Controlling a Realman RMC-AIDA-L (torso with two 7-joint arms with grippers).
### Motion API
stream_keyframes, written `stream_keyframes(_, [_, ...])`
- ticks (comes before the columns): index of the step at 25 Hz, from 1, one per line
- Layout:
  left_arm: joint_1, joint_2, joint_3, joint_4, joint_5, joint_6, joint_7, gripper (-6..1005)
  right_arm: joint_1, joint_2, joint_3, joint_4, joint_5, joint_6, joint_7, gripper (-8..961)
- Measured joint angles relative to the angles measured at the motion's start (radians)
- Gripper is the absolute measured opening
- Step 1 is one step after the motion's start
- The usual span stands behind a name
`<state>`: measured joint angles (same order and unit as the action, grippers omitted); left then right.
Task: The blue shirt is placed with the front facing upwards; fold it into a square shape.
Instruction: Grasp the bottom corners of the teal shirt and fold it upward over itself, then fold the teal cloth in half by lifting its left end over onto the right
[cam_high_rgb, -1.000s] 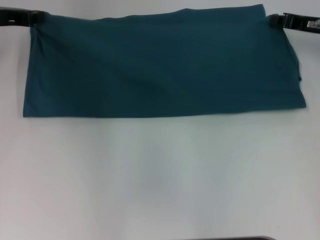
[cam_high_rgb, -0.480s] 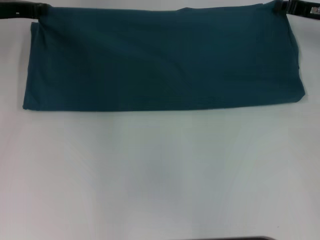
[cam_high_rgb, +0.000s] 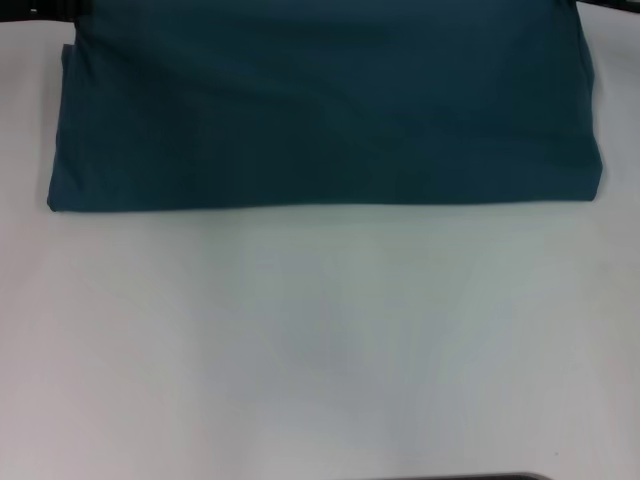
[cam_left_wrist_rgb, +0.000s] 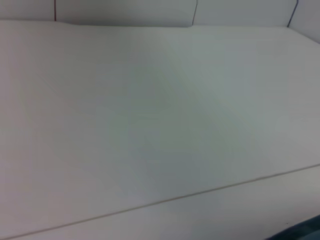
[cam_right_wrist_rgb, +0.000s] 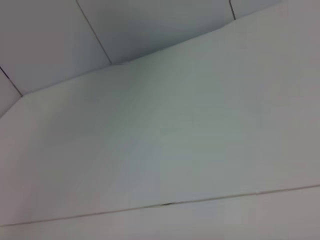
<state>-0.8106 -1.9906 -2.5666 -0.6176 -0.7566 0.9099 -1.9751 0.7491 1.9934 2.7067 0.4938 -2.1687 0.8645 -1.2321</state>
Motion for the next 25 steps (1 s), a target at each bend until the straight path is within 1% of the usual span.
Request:
stream_keyframes(6, [-0.001, -0.004, 0.006, 0.004, 0.0, -0.023, 0.0, 55, 0.005, 0.0, -0.026, -0.006, 0.001, -0.024, 0.007, 34])
stream_keyframes(10, [0.003, -0.02, 0.006, 0.003, 0.0, -0.055, 0.002, 55, 0.006, 0.004, -0.028, -0.01, 0.01, -0.037, 0.0, 35])
stream_keyframes(13, [0.007, -0.04, 0.008, 0.002, 0.001, -0.1, 0.004, 56, 0.011, 0.01, -0.03, -0.011, 0.012, -0.063, -0.002, 36])
stream_keyframes(18, [0.009, -0.087, 0.014, 0.002, 0.005, -0.223, 0.009, 57, 0.029, 0.025, -0.05, -0.03, 0.017, -0.169, -0.027, 35])
stream_keyframes(21, [0.013, -0.106, 0.015, 0.004, 0.004, -0.294, 0.007, 58, 0.04, 0.035, -0.054, -0.044, 0.064, -0.249, -0.085, 82])
stream_keyframes(23, [0.018, -0.113, 0.012, 0.003, 0.002, -0.326, 0.0, 58, 0.042, 0.038, -0.054, -0.047, 0.106, -0.283, -0.12, 113])
stream_keyframes(25, [0.024, -0.119, 0.008, -0.001, 0.001, -0.353, -0.006, 138, 0.042, 0.036, -0.054, -0.042, 0.138, -0.295, -0.148, 144])
